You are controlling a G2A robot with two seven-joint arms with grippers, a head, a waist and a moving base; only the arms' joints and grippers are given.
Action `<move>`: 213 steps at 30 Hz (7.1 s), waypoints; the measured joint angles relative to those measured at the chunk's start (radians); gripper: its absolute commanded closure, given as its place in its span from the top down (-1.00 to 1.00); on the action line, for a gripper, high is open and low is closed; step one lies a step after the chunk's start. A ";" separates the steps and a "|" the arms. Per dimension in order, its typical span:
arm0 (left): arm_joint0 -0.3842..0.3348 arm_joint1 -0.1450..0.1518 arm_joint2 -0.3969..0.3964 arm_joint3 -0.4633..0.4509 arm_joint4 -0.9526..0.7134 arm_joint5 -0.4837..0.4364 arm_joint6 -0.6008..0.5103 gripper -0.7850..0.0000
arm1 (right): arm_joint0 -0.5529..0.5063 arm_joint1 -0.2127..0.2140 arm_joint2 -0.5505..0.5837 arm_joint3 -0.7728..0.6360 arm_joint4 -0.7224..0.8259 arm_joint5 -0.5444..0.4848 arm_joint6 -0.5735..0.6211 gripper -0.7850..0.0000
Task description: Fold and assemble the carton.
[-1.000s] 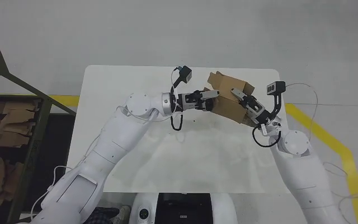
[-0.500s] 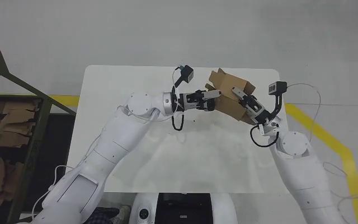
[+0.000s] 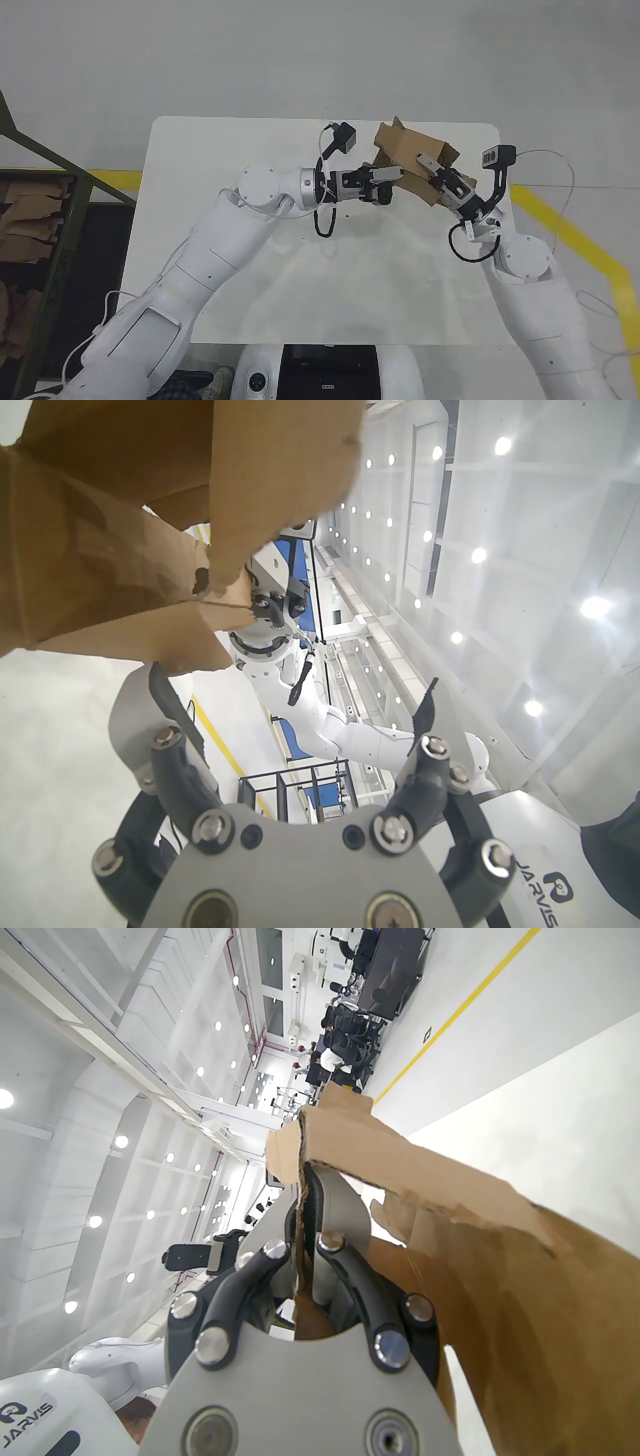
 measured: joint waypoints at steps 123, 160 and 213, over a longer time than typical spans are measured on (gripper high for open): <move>0.093 0.027 -0.156 -0.098 -0.004 0.035 0.014 1.00 | 0.031 0.030 0.016 -0.003 0.098 -0.021 0.415 -1.00; 0.077 0.021 -0.157 -0.093 -0.001 0.034 0.024 1.00 | 0.026 0.035 -0.010 -0.019 0.141 -0.030 0.477 -1.00; 0.101 0.023 -0.167 -0.096 -0.021 0.036 0.009 1.00 | 0.039 0.035 0.017 0.016 0.200 -0.017 0.446 -1.00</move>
